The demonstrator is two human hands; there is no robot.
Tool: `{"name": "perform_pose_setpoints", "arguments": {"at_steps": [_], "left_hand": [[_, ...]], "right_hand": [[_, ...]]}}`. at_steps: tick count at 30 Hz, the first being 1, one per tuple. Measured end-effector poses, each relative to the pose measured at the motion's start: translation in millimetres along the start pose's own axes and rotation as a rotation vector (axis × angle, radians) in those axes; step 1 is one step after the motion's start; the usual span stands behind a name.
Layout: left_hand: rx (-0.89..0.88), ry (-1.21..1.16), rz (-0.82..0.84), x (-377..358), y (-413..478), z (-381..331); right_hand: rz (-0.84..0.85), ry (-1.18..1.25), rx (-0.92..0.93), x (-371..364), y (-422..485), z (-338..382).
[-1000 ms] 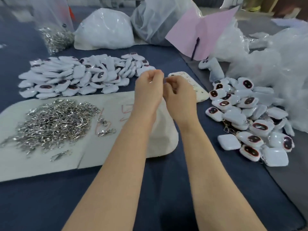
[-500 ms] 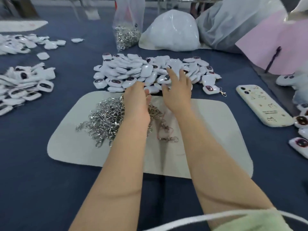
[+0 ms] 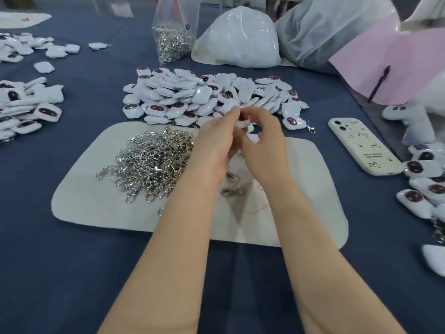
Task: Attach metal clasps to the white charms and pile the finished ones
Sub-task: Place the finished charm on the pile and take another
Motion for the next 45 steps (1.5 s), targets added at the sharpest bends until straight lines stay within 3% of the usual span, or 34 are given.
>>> {"name": "perform_pose_setpoints", "arguments": {"at_steps": [5, 10, 12, 18, 20, 24, 29, 35, 45], "left_hand": [[-0.121, -0.083, -0.158, 18, -16, 1], [-0.168, -0.005, -0.247, 41, -19, 5], [-0.178, -0.035, -0.248, 44, -16, 4], [-0.177, -0.095, -0.223, 39, -9, 12], [-0.196, -0.055, -0.227, 41, -8, 11], [-0.255, 0.107, -0.195, 37, -8, 8], [-0.297, 0.415, -0.104, 25, -8, 9], [-0.355, 0.72, -0.003, 16, -9, 13], [-0.408, 0.754, -0.125, 21, -6, 14]], "right_hand": [[0.163, 0.027, -0.002, 5, -15, 7], [0.333, -0.512, -0.084, -10, -20, -14], [0.401, -0.621, -0.096, -16, -24, -21], [0.283, -0.614, -0.01, -22, -23, -25], [0.219, -0.523, -0.025, -19, -22, -27], [0.021, -0.025, -0.182, -2, -15, -28], [0.002, 0.456, -0.328, 9, -6, -31], [0.023, 0.548, -0.359, 9, -3, -31], [0.03, 0.444, -0.27, 7, -4, -23]]}}
Point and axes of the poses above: each hand's wrist, its own y-axis towards the middle knuckle, its own x-axis out of the back of the hand, z = x × y, the point moved 4 cm from there along y, towards the middle knuckle, and after that the axes turned 2 degrees about z, right-handed, at the moved point
